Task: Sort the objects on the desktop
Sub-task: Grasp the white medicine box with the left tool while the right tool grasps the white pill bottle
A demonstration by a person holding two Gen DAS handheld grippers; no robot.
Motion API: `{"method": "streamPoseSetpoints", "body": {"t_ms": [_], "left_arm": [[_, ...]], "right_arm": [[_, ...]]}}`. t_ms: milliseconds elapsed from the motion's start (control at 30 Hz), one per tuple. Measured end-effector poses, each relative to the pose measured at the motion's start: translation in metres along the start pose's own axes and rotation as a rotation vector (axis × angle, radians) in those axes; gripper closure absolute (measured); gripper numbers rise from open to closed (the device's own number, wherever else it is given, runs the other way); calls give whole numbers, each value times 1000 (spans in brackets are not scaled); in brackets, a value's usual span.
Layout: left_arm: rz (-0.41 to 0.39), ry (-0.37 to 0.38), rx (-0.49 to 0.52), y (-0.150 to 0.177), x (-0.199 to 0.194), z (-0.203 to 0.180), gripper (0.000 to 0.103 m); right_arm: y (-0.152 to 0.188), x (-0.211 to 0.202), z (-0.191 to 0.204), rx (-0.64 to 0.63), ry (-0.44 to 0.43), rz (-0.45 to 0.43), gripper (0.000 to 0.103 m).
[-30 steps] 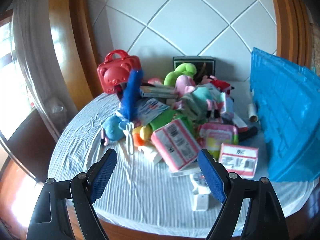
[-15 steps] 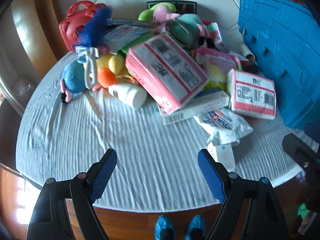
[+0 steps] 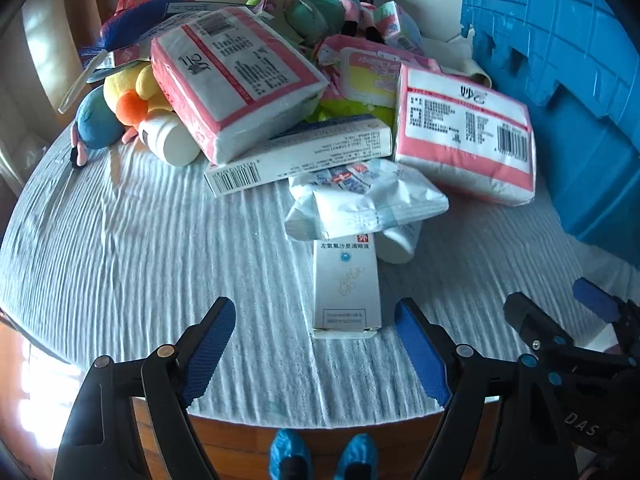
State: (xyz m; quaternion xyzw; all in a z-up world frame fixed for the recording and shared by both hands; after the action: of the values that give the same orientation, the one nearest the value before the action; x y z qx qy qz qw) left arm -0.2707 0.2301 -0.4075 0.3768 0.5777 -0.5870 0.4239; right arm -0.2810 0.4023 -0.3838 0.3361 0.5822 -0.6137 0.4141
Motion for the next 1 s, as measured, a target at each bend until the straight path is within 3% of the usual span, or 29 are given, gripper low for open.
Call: {"method": "streamPoseSetpoints", "body": {"t_ms": [133, 200, 300, 433, 467, 500, 567, 600, 767, 933, 1000], "left_arm": [[-82, -26, -26, -5, 1, 2, 24], [-102, -28, -42, -6, 0, 7, 39], [-125, -52, -62, -6, 0, 23, 53], [-143, -73, -90, -10, 3, 50, 53], [-149, -81, -89, -11, 4, 55, 53], [-152, -79, -89, -12, 5, 60, 53], [-156, -63, -90, -14, 6, 67, 53], [-157, -56, -89, -14, 7, 69, 53], [-160, -43, -60, -25, 11, 74, 43], [-156, 12, -26, -45, 18, 72, 43], [-162, 31, -12, -51, 20, 69, 52]], "right_arm": [[-1, 3, -3, -12, -12, -37, 0], [-4, 4, 4, -24, -29, -55, 0], [-11, 3, 20, -14, -74, -81, 0], [-22, 2, 50, -25, -108, -118, 1], [-24, 1, 58, -38, -114, -129, 7], [-25, 0, 66, -51, -119, -140, 21], [-29, 3, 80, -76, -116, -144, 40], [-30, 5, 86, -84, -123, -142, 43], [-37, 15, 99, -72, -108, -133, 43], [-46, 19, 99, -49, -85, -126, 43], [-49, 20, 98, -46, -75, -122, 49]]}}
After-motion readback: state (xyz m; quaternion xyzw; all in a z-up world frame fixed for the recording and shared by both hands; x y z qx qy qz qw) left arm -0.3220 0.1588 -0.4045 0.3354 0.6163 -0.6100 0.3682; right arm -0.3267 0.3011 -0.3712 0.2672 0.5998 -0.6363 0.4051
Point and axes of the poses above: each gripper's, at about its wrist camera, not at the fingertips, and x roughly the way its jaws point, z to its left, y to its underside, the point moved 10 cm from there along x, roughly the way its jaws point, and after that the axes turned 10 degrees about z, right-handed, at the moved point
